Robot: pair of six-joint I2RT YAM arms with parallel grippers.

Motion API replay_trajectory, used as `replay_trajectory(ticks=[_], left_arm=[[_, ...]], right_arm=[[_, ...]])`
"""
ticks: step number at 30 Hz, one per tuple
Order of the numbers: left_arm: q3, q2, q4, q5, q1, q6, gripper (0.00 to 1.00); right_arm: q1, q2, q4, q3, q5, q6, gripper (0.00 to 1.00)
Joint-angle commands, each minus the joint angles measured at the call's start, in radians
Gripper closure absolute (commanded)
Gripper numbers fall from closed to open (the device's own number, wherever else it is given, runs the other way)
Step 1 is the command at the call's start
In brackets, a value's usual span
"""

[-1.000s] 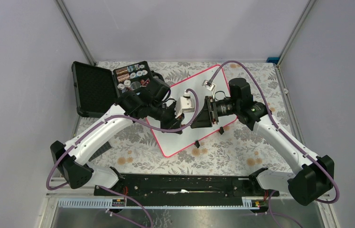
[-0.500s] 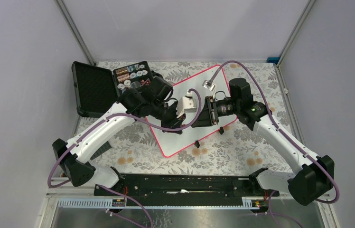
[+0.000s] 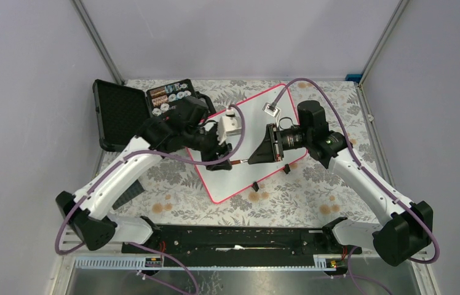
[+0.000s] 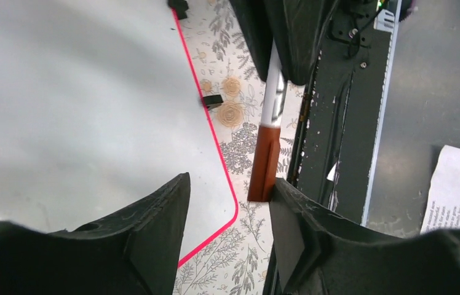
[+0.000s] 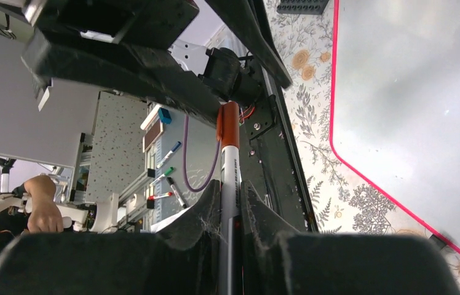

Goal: Write a sentence on the whiteboard
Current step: Pass from the left arm to the right, then open the pen cap from the whiteboard marker.

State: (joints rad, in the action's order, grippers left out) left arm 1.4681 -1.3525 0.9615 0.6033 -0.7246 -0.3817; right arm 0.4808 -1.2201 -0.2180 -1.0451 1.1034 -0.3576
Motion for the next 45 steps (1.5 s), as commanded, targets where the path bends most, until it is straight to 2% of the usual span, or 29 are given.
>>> replay_trajectory(ticks=[1,7,15,17,24,28,45], left_arm=[[-0.055,0.122,-0.119,0.03,0.042,0.036,0.45],[-0.051,0.116,-0.122,0.061,0.042,0.008,0.46],[-0.049,0.079,-0.129,0.072,0.019,-0.006,0.41],[-0.044,0.073,-0.129,0.074,0.012,-0.009,0.46],[-0.073,0.076,-0.126,0.081,0.004,-0.022,0.82],[-0.105,0.093,-0.105,0.071,0.005,-0.033,0.98],[-0.18,0.108,0.071,-0.021,0.007,-0.095,1.0]], right_arm=[[-0.008,0.024,0.051,-0.018,0.044,-0.04,1.0],[-0.009,0.024,0.055,-0.012,0.046,-0.053,1.0],[-0.006,0.026,0.057,-0.01,0.055,-0.058,1.0],[-0.005,0.027,0.057,-0.008,0.055,-0.058,1.0],[-0.007,0.021,0.056,-0.016,0.049,-0.061,1.0],[-0.015,0.01,0.04,-0.04,0.05,-0.056,1.0],[-0.082,0.023,-0.192,-0.144,-0.015,0.128,1.0]])
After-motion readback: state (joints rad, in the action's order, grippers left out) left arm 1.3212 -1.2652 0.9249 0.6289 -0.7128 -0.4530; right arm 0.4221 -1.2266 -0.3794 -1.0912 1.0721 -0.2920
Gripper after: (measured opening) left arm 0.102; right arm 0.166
